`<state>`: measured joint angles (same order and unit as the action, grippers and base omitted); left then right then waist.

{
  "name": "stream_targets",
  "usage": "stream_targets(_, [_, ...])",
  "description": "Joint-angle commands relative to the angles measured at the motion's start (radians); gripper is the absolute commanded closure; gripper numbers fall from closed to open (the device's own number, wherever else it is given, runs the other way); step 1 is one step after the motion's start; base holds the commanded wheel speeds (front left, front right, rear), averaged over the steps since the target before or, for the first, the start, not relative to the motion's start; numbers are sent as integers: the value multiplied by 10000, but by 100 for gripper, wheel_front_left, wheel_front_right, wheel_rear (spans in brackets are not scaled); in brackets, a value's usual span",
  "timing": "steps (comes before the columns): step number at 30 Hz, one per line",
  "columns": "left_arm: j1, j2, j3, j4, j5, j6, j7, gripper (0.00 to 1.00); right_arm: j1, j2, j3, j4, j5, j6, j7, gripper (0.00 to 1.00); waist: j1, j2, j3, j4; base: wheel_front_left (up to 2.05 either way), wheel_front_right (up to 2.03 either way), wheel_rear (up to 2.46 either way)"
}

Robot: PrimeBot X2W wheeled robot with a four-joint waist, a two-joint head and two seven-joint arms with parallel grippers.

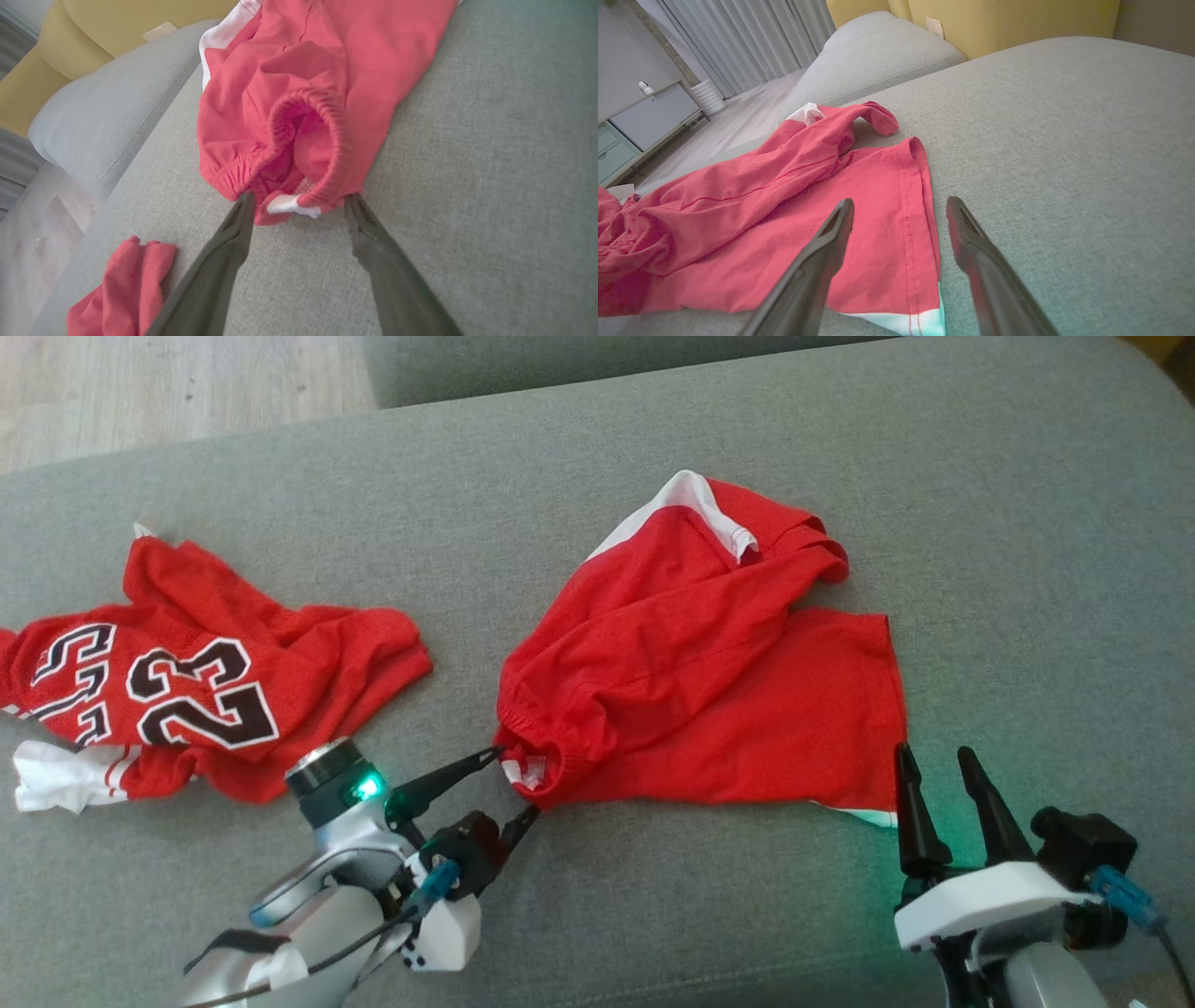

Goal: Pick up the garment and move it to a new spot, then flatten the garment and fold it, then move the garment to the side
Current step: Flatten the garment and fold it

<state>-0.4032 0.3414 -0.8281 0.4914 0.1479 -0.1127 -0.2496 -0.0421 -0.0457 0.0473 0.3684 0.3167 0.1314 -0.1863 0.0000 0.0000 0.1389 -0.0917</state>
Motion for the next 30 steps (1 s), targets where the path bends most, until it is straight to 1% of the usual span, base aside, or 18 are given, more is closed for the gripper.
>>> stream_targets(1, [-669, 307, 245, -245, -86, 142, -122, 0, -310, -45, 228, -224, 11, -7, -117, 0, 0, 0, -20, -14, 0, 0, 0])
stream_targets(8, [-813, 423, -212, -301, -238, 219, -122, 0, -328, -45, 245, -190, 14, -7, -103, 0, 0, 0, -17, -45, 0, 0, 0])
stream_targets(14, [-999, 478, -421, -229, -383, 266, -122, 0, -380, -45, 233, -187, 27, -7, -83, 0, 0, 0, 63, -75, 0, 0, 0])
stream_targets(15, [-1069, 485, -490, -165, -461, 261, -122, 29, -405, -45, 233, -174, 30, -7, -79, 0, 0, 0, 94, -91, 0, 0, 0])
stream_targets(16, [-1102, 488, -528, -115, -502, 250, -122, 71, -416, -45, 230, -165, 29, -7, -77, 0, 0, 0, 108, -98, 0, 0, 0])
stream_targets(17, [-1137, 490, -565, -63, -536, 242, -122, 100, -426, -45, 225, -156, 27, -7, -76, 0, 0, 0, 121, -102, 0, 0, 0])
stream_targets(24, [-1341, 452, -707, 437, -766, 263, -122, 100, -473, -45, 230, -111, 49, -7, -88, 0, 0, 0, 188, -98, 0, 0, 0])
stream_targets(30, [-1189, 283, -384, 380, -1509, 330, -122, 100, -434, -45, 183, 136, -7, -7, 43, 0, 0, 0, 125, -99, 0, 0, 0])
